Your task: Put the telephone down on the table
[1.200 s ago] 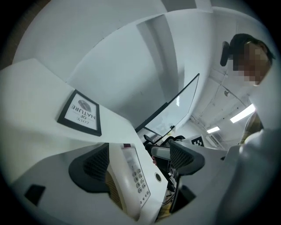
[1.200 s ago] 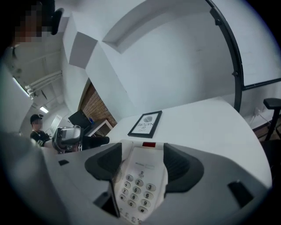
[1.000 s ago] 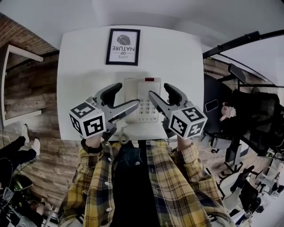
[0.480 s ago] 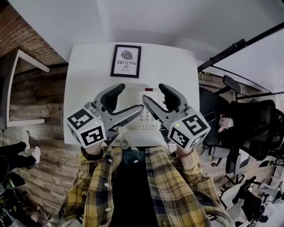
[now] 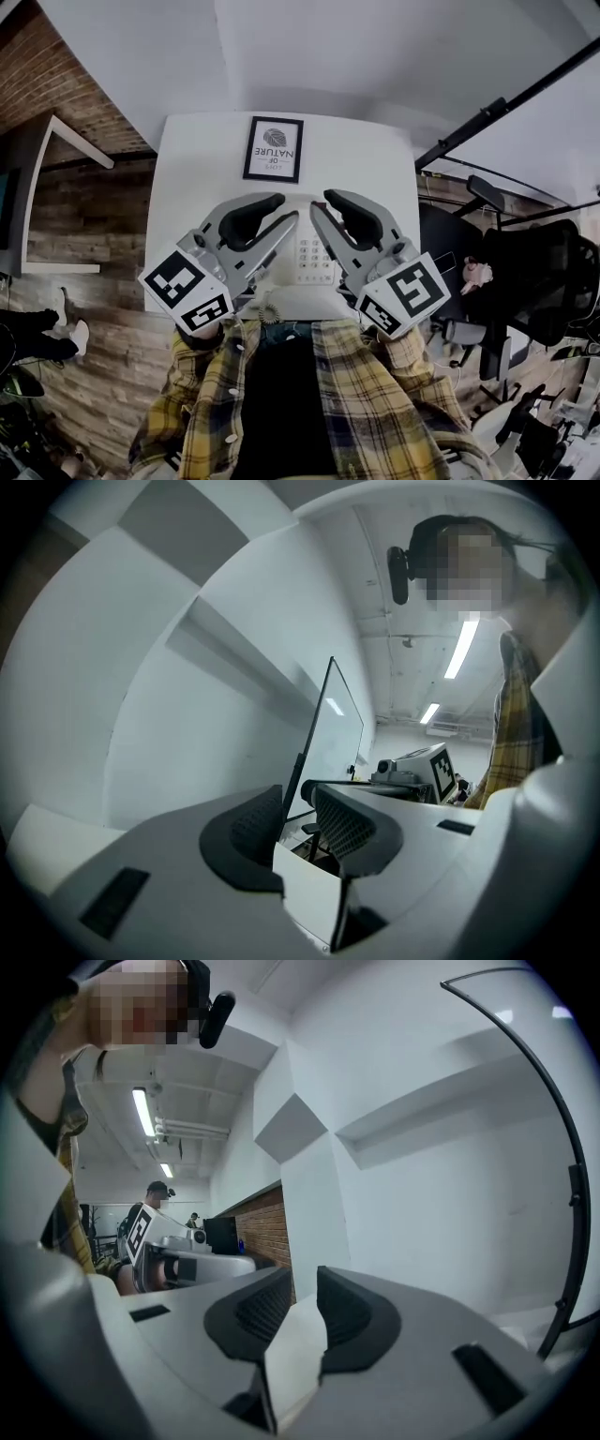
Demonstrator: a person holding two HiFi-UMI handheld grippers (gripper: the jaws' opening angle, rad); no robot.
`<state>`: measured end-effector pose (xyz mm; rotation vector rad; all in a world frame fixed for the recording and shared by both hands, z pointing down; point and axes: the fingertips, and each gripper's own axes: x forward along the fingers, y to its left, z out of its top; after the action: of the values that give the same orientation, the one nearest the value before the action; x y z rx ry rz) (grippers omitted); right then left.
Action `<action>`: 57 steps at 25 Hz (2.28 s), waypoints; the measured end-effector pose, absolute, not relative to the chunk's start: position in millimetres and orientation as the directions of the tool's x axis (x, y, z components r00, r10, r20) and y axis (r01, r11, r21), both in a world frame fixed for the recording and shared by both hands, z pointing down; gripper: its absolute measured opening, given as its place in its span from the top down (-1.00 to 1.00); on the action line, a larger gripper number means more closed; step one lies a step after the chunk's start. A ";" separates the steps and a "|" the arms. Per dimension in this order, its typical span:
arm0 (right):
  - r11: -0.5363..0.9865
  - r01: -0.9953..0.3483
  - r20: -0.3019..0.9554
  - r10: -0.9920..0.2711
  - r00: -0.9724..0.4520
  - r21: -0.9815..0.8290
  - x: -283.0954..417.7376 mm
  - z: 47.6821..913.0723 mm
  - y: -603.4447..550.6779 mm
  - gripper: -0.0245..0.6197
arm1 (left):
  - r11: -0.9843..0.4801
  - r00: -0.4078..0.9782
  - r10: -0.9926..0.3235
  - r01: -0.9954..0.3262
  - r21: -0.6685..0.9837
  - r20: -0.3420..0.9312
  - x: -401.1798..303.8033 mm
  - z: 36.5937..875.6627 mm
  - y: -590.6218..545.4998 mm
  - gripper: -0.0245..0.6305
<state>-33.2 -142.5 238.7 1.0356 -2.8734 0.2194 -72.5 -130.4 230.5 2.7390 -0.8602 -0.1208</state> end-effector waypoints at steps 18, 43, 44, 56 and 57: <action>0.753 -0.645 0.083 -0.640 -0.764 -0.129 -30.9 231.5 -130.9 0.84 | -0.834 0.862 -0.506 -0.493 0.246 0.011 -57.1 228.9 -118.9 0.87; 0.737 -0.664 0.082 -0.659 -0.747 -0.127 -22.1 231.7 -138.6 0.85 | -0.846 0.878 -0.478 -0.470 0.250 0.033 -48.6 233.7 -119.6 0.88; 0.736 -0.665 0.082 -0.660 -0.746 -0.128 -22.1 232.0 -138.9 0.85 | -0.846 0.878 -0.478 -0.470 0.250 0.033 -49.0 233.8 -119.8 0.88; 0.733 -0.668 0.094 -0.662 -0.744 -0.126 -21.2 235.9 -141.5 0.85 | -0.840 0.873 -0.487 -0.480 0.252 0.038 -50.5 234.8 -122.4 0.88; 0.734 -0.668 0.094 -0.661 -0.744 -0.126 -21.8 236.2 -141.6 0.85 | -0.840 0.872 -0.488 -0.481 0.252 0.038 -50.9 234.8 -122.8 0.88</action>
<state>-21.8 -141.6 236.2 1.1060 -2.8852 0.2354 -50.9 -122.8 234.8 2.7898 -0.7344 -0.0409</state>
